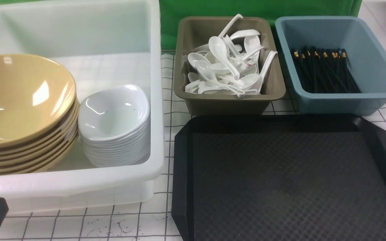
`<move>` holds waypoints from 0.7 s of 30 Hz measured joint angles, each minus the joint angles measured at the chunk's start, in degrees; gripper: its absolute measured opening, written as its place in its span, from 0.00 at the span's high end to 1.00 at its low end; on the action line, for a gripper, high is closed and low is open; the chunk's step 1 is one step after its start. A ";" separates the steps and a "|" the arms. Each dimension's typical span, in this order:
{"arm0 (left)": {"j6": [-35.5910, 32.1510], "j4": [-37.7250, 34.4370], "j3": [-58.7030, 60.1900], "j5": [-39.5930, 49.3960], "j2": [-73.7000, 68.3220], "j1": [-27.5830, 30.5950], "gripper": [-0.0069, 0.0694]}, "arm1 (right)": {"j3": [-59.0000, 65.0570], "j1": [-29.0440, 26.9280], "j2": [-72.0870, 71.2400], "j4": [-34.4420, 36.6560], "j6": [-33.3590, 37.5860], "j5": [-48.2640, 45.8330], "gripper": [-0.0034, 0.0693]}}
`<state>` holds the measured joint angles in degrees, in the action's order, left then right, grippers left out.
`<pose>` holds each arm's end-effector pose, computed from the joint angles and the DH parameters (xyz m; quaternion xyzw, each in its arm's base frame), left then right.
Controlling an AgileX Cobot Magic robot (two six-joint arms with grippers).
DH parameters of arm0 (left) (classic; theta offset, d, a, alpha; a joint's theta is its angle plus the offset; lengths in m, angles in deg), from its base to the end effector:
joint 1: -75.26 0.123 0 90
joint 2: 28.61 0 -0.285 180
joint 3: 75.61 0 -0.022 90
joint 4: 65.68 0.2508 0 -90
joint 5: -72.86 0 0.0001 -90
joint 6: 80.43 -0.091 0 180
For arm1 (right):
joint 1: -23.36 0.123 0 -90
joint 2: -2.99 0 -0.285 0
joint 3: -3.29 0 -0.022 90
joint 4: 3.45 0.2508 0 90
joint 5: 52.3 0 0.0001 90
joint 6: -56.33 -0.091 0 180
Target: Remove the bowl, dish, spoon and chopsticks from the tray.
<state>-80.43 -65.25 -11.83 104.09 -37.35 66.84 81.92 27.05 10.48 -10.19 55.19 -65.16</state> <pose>0.0389 -0.0054 0.2409 0.0591 0.7844 -0.0418 0.6160 0.0561 0.0012 0.1849 -0.0520 0.7580 -0.0198 0.6499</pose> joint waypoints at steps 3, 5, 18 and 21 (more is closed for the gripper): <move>0.00 0.00 0.00 0.00 0.00 0.00 0.75 | 0.03 -3.01 0.00 0.05 -1.66 -0.20 0.89; 0.00 0.00 0.00 0.00 0.00 0.00 0.75 | 0.03 -3.95 0.00 0.05 -2.09 -0.93 0.89; 0.00 0.00 0.00 0.00 0.00 0.00 0.75 | 0.04 -4.14 0.00 0.05 -2.33 -5.53 0.89; 0.00 0.00 0.00 0.00 0.00 0.00 0.75 | 0.04 -4.14 0.00 0.05 -2.33 -5.58 0.89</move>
<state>-80.43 -65.25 -11.83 104.09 -37.35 66.84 81.96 22.91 10.48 -10.14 52.86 -70.74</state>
